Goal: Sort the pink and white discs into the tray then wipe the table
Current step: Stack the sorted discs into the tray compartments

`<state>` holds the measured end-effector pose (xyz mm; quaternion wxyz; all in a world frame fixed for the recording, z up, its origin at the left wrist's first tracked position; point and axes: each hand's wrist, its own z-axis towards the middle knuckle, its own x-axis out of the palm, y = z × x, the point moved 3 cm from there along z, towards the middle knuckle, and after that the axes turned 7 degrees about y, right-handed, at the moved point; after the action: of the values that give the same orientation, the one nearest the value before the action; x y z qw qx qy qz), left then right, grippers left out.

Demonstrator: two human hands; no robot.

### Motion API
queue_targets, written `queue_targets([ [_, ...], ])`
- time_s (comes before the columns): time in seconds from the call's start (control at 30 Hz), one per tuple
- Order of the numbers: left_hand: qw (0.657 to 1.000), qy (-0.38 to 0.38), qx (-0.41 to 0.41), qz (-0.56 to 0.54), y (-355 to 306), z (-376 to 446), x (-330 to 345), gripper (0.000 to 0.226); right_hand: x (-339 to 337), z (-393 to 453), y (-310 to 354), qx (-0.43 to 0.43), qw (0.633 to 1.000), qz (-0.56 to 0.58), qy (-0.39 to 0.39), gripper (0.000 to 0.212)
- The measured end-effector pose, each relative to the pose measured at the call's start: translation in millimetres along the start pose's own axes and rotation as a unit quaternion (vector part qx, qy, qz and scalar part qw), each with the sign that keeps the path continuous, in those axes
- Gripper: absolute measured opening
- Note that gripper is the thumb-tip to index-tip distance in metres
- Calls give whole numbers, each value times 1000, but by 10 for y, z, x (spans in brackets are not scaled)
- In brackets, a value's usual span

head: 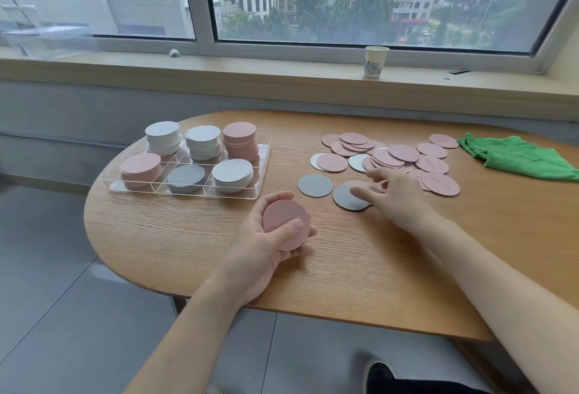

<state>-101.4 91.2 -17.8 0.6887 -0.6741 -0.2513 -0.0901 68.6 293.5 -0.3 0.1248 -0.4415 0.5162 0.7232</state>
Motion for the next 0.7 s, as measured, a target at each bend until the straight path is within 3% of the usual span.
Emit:
queue_targets([
  [0.1,1000,-3,0,0,2,2,1,48,25,79,-94,21,999,-27,31,68],
  [0.27,1000,-4,3,4,-4,-8,4,51,61,164,-108,77,995,15,57,65],
  [0.43,1000,-3,7,6,-19,-15,21,56,74,82,-78,54,992,106,38,62],
  [0.5,1000,-5,5,8,-17,-13,22,52,88,32,-74,20,992,128,4,54],
  [0.63,1000,-12,0,10,-19,-14,33,52,69,-28,-120,-9,969,243,-51,14],
  [0.7,1000,-16,-3,12,-21,-12,45,50,51,-39,-130,-9,956,285,-61,7],
])
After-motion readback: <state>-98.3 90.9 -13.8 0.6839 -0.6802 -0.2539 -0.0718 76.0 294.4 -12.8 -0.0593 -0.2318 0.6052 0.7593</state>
